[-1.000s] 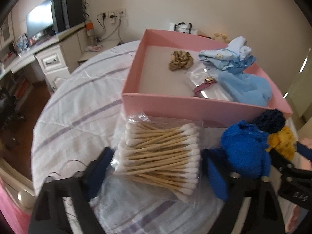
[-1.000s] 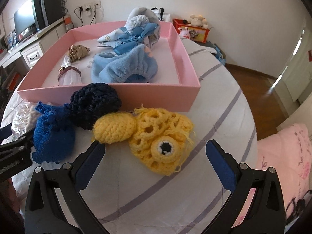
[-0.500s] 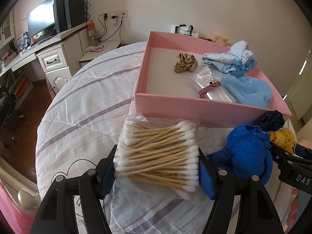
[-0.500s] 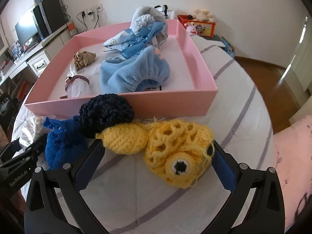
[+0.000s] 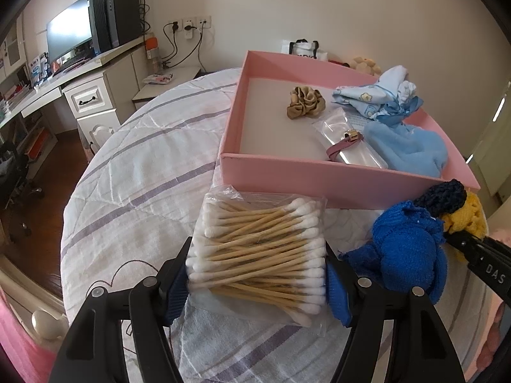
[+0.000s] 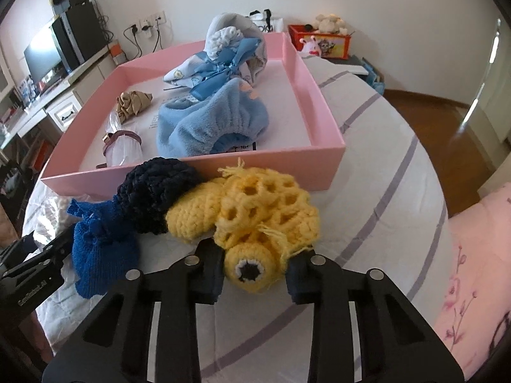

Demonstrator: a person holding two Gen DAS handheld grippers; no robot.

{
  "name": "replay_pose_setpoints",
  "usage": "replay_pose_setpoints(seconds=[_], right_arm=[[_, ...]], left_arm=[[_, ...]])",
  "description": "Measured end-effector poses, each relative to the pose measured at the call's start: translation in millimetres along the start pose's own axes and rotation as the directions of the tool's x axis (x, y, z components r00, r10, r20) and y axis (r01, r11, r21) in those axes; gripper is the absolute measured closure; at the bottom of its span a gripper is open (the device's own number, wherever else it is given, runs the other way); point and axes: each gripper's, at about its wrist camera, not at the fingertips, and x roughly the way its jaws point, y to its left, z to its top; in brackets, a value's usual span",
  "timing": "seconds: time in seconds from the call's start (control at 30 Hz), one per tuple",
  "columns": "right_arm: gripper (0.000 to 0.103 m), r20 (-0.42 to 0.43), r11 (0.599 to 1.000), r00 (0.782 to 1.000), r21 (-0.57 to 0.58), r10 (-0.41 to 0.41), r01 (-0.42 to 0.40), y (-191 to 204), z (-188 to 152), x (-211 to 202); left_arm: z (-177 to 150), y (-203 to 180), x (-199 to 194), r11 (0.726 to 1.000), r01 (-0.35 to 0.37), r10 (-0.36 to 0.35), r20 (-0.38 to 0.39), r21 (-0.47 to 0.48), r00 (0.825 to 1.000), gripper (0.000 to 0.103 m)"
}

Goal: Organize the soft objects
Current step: 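Grasp the cotton swab bag with the left tool while the right tool grasps the yellow crochet toy, then lift the cotton swab bag and yellow crochet toy up with both tools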

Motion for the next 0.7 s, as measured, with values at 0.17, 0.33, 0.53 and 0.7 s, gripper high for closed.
replay_pose_setpoints(seconds=[0.17, 0.33, 0.53, 0.7], right_arm=[[0.077, 0.009, 1.000, 1.000, -0.002, 0.015, -0.015, -2, -3, -7], [0.077, 0.030, 1.000, 0.999, -0.006, 0.022, -0.022, -1, -5, -17], [0.077, 0.056, 1.000, 0.998, -0.002, 0.031, -0.031, -3, -10, -31], [0.077, 0.082, 0.999, 0.996, -0.004, 0.039, -0.039, -5, -14, -44]], left_arm=[[0, -1, -6, 1.000, -0.006, 0.006, 0.005, -0.003, 1.000, 0.036], [-3, -4, -17, 1.000, -0.015, 0.015, 0.028, 0.002, 1.000, 0.036], [-10, -9, -36, 1.000, -0.021, 0.021, 0.059, 0.005, 0.998, 0.036], [-17, -14, -55, 1.000, -0.027, 0.027, 0.087, 0.006, 0.996, 0.036]])
